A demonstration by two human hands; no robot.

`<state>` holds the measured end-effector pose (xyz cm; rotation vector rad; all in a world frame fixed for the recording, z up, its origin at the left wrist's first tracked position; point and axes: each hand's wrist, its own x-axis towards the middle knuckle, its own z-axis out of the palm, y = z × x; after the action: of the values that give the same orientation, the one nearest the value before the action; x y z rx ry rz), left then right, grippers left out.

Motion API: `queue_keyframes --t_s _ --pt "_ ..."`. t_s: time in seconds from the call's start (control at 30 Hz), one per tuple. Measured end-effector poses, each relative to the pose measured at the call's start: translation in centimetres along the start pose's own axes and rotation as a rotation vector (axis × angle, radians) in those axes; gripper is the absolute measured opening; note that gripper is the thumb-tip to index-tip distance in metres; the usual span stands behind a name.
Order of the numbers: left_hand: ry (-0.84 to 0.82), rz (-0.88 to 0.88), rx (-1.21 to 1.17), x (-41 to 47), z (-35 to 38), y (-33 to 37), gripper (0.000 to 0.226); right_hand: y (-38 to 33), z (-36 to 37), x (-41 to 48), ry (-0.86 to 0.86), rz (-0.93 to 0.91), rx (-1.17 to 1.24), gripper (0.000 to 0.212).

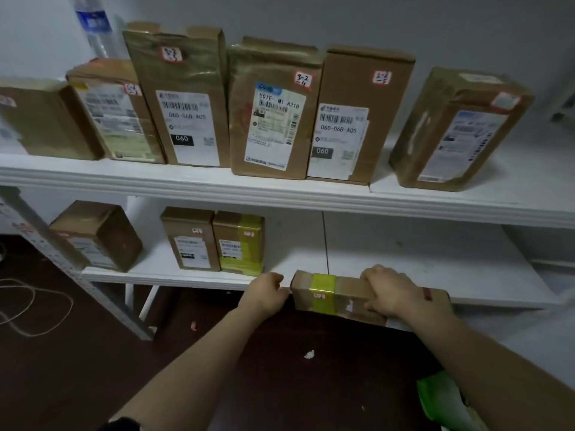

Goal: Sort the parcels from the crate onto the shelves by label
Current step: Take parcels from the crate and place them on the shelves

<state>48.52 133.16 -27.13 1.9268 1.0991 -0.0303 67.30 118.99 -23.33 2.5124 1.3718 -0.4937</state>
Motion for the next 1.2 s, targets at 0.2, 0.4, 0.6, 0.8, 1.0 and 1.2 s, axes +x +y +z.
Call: queue_keyframes --t_s 0.2,0.4,0.6,0.8,1.0,1.2 --pt "0.083 0.163 0.332 5.7 3.1 -2.0 0.050 0.5 4.2 8.1 0.044 0.010 0.099 0.046" --pt "0.143 0.292 0.427 10.2 6.4 -2.5 0.083 0.9 7.2 14.2 0.100 -0.043 0.145 0.048" --pt "0.072 0.251 0.457 13.0 7.5 -3.1 0.084 1.5 9.2 16.7 0.121 -0.109 0.197 0.054" --pt "0.103 0.246 0.415 13.7 8.9 -3.9 0.075 2.3 9.8 17.1 0.090 -0.132 0.176 0.067" --pt "0.100 0.260 0.404 14.2 9.3 -3.1 0.072 3.4 9.9 17.7 0.122 -0.130 0.167 0.065" --pt "0.038 0.285 0.385 14.3 10.9 -1.3 0.079 5.9 10.2 17.7 0.147 -0.055 0.139 0.062"
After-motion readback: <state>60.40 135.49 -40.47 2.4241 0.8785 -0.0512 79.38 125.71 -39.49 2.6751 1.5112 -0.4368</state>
